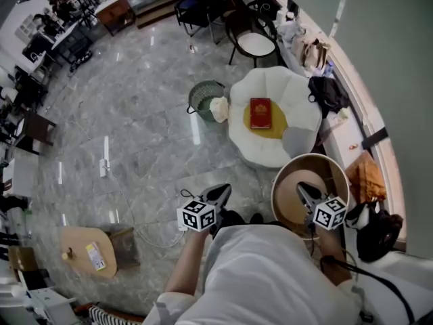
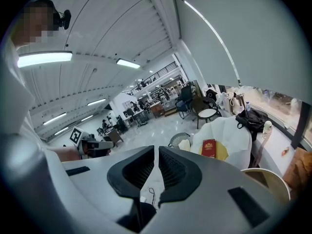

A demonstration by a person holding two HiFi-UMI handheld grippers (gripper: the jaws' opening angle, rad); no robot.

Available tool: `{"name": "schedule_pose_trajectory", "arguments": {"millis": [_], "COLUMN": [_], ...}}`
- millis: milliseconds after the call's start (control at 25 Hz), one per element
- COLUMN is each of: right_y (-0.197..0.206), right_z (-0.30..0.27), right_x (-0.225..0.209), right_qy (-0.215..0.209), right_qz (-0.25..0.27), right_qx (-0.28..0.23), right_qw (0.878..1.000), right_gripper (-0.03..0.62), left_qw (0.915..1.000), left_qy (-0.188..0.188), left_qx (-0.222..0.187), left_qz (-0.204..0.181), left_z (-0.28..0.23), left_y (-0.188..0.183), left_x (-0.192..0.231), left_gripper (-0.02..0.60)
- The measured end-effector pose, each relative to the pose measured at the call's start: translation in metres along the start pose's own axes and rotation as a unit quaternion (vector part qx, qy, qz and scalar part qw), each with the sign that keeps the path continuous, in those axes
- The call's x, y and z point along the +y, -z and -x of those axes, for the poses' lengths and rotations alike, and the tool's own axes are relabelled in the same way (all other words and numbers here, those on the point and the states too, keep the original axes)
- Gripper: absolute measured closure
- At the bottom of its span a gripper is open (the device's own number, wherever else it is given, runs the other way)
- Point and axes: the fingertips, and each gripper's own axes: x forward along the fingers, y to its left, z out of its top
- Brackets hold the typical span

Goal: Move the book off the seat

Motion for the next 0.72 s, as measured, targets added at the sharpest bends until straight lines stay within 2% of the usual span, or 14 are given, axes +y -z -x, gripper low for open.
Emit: {"name": "schedule_pose_trajectory", "arguments": {"millis": [440,720], "right_y": [-0.007,-0.03], "right_z": [-0.027,-0.065], "right_x": [-0.018,-0.026], "right_qy": [0.019,0.049], "right_qz": [-0.025,-0.041], "right_qx": [0.001,-0.012], "right_qw": [1.0,0.998], "right_gripper": [0.542,0.542], "left_qw": [0.9997,0.999], "left_qy": [0.011,0.03], "left_qx": [0.022,0.028], "left_qz": [-0.008,-0.016], "left_z": [-0.029,-0.047], "left_y": [-0.017,-0.056], "left_x": [0.024,0.067], "left_gripper": [0.58,0.58]}}
